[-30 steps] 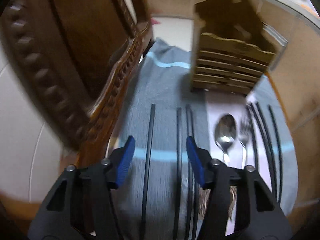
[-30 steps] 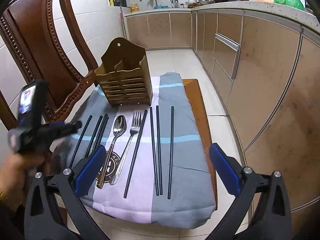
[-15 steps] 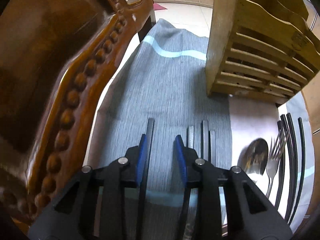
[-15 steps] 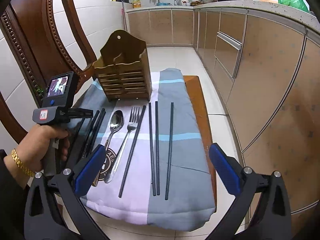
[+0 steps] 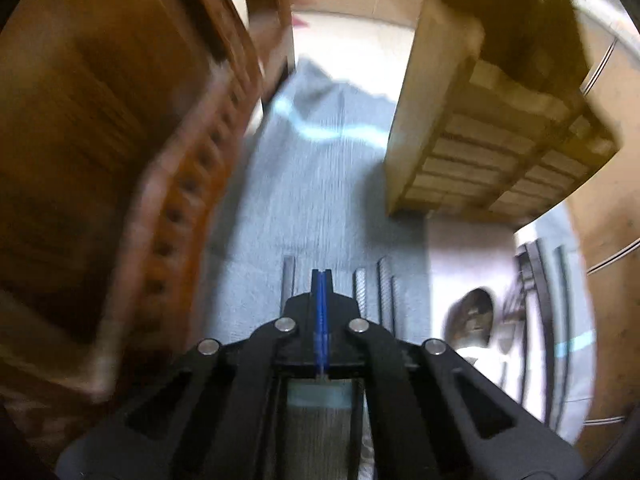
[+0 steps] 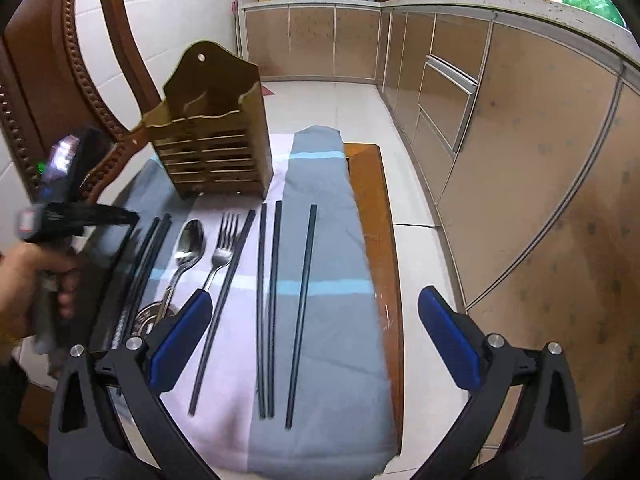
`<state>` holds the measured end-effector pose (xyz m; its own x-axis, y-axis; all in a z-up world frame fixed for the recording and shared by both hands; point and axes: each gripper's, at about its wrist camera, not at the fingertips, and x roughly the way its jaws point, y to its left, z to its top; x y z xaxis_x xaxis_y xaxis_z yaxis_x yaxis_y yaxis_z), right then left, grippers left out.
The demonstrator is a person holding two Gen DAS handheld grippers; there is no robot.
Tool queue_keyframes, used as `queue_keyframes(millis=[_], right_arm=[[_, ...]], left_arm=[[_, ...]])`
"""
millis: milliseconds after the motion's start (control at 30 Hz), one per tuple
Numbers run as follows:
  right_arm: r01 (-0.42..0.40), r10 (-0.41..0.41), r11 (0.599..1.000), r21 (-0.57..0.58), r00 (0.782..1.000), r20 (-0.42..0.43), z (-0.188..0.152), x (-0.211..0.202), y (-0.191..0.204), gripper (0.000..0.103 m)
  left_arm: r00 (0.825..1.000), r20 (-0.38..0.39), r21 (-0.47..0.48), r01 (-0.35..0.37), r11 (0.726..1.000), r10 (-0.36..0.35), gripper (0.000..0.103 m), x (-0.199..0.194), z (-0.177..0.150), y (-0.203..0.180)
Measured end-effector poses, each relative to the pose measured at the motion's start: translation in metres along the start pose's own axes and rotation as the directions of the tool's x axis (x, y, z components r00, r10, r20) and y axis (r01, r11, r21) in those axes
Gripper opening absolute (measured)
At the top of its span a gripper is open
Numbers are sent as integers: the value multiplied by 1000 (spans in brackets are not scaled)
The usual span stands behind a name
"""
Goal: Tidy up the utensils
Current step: 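Close the left gripper on the black chopsticks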
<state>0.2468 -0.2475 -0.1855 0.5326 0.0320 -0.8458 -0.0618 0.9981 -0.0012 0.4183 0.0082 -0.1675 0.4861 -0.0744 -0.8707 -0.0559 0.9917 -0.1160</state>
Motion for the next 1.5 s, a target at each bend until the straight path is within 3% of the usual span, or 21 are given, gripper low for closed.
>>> queue_keyframes(millis=[200, 267, 333, 367, 400, 467, 600, 900, 1200, 1433, 1500], right_arm=[[-40, 45, 996, 76, 997, -63, 16, 33, -15, 100], [-48, 55, 994, 102, 996, -70, 20, 36, -17, 100], [-73, 84, 987, 145, 994, -68, 22, 36, -17, 100], [-82, 93, 985, 154, 994, -64, 23, 36, -15, 100], [-88, 98, 985, 150, 993, -59, 23, 34, -11, 100], [-90, 96, 990, 113, 994, -53, 25, 31, 1, 100], [-77, 80, 995, 65, 996, -44, 25, 29, 13, 100], [-63, 69, 994, 88, 996, -65, 21, 36, 2, 100], [-70, 75, 994, 80, 995, -71, 20, 34, -1, 100], [-66, 72, 995, 78, 994, -77, 18, 33, -4, 100], [-65, 71, 995, 81, 995, -77, 17, 33, -5, 100]], left_arm=[[990, 116, 4, 83, 997, -83, 0, -70, 15, 7], [992, 101, 38, 73, 997, -76, 0, -85, 4, 6], [998, 23, 63, 49, 997, -50, 21, -69, -2, 0], [999, 1, 72, 43, 996, -43, 40, -58, -7, -3], [1000, -17, 88, 21, 996, -20, 43, -49, -14, -7], [998, -40, 121, -37, 992, 42, 43, -30, -30, -14], [993, -83, 95, -75, 993, 83, 38, 7, -36, -13], [994, -100, 33, -42, 999, 45, 23, 33, -22, -2], [996, -84, 36, 19, 999, -16, 23, 23, -8, -7], [993, -116, 51, -7, 999, 13, 22, 45, -10, -18], [992, -129, 42, -7, 999, 12, 16, 55, -6, -14]])
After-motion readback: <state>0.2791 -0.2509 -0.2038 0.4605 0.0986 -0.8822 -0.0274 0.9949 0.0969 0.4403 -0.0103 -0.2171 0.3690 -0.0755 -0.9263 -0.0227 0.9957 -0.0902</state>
